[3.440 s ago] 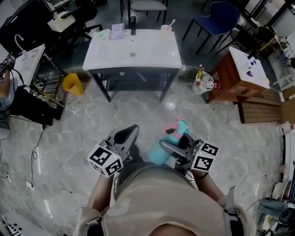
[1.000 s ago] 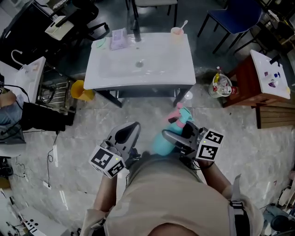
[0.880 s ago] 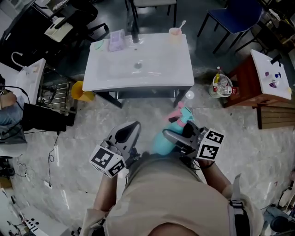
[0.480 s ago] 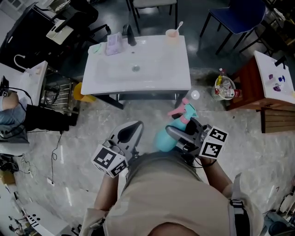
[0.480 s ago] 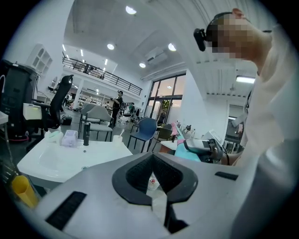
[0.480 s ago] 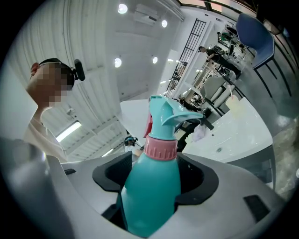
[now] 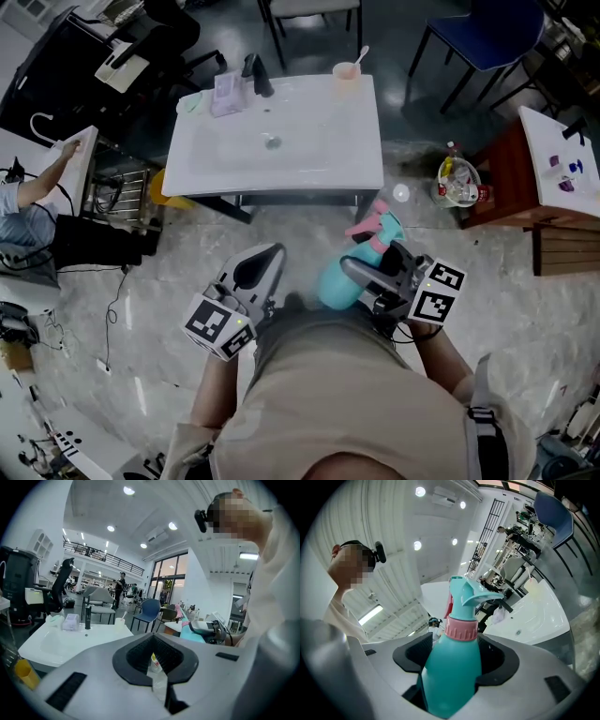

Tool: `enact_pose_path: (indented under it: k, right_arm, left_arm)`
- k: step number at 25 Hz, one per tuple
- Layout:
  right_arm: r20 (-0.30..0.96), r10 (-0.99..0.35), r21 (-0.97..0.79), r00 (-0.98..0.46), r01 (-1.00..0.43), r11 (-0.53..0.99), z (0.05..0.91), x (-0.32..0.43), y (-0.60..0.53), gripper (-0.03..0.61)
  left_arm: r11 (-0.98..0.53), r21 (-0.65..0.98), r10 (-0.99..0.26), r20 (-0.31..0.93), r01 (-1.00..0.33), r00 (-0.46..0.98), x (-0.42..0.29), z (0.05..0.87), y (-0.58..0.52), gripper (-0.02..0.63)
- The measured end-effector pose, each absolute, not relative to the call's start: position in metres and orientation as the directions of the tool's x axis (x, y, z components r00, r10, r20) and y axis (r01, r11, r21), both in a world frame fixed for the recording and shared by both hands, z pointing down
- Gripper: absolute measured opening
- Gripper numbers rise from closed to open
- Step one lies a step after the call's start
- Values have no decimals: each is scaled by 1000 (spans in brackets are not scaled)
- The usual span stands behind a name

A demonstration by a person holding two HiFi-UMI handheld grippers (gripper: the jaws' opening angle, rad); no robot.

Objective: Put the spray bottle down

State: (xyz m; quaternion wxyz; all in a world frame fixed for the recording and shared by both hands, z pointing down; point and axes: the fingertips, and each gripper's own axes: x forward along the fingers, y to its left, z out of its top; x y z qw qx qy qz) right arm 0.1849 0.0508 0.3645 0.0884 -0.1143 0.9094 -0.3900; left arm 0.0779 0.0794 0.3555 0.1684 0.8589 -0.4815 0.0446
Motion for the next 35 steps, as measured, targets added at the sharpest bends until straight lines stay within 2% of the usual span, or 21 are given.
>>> enact_pose_path:
  k: [9, 35]
  right_arm:
    - [-71, -277, -717, -958, -144, 682, 362, 187, 49, 273]
    - [22, -436, -681, -900, -333, 652, 368, 165, -1, 273]
  left_arm:
    - [-502, 230, -805, 228, -833, 548, 80, 357, 72, 10]
    - [-558, 237, -777, 186, -795, 601, 28, 372, 17, 9]
